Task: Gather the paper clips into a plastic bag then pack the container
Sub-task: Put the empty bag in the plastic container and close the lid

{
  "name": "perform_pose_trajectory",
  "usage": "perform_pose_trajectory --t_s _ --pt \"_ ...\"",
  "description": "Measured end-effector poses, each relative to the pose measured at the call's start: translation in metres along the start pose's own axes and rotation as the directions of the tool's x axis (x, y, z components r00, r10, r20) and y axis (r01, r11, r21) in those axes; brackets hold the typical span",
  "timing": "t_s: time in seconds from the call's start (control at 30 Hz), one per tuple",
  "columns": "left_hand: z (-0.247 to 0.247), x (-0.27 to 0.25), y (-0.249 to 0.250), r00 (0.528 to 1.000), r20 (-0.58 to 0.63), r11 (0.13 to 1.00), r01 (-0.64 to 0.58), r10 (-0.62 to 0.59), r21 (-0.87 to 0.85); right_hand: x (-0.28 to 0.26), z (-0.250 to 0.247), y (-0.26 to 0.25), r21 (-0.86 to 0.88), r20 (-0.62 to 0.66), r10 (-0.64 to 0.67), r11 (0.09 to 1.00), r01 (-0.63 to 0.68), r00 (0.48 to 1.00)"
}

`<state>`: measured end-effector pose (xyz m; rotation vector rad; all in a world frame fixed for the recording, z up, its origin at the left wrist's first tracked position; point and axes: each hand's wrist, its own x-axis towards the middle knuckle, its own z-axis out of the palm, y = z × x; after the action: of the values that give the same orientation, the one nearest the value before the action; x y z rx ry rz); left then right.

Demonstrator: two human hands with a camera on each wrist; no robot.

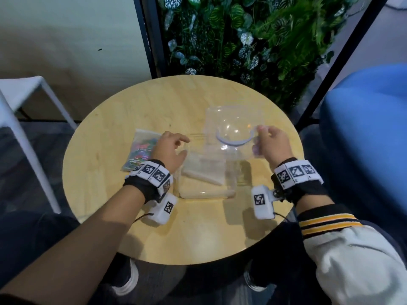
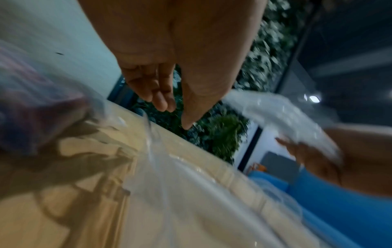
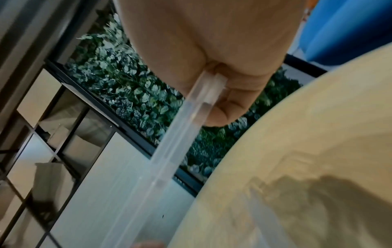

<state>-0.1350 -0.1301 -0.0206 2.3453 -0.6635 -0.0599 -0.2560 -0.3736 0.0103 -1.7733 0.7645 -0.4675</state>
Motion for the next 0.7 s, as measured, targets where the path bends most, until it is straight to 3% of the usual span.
perform_pose_trajectory --t_s 0.07,0.2,0.3,0.5,0.6,0.7 --pt "-0.012 -0.006 -0.002 0.992 -0.036 0.99 0.118 -0.121 -0.08 -0.012 0.015 0.007 0.003 0.098 0.068 0.998 -0.069 0.993" --pt "-0.016 -0.029 -0.006 0.969 0.121 0.971 0.227 -0.217 -0.08 -0.035 0.039 0.015 -0.119 0.208 0.101 0.99 -0.078 0.973" --pt "-0.009 -0.048 -0.007 0.949 0.174 0.945 0.289 -0.263 -0.151 -0.045 0.047 0.018 -0.216 0.194 0.08 0.976 -0.037 0.978" --pt "-0.007 -0.064 0.004 0.955 0.116 0.943 0.29 -0.274 -0.161 -0.044 0.048 0.015 -0.422 0.169 0.072 0.907 0.006 0.983" --pt "-0.01 -0.063 0.011 0.948 0.111 0.941 0.311 -0.298 -0.132 -0.045 0.046 0.008 -0.685 0.153 0.002 0.721 0.105 0.988" --pt "-0.009 -0.062 0.015 0.939 0.099 0.927 0.343 -0.331 -0.153 -0.05 0.044 0.006 -0.822 0.171 0.032 0.556 0.124 0.985"
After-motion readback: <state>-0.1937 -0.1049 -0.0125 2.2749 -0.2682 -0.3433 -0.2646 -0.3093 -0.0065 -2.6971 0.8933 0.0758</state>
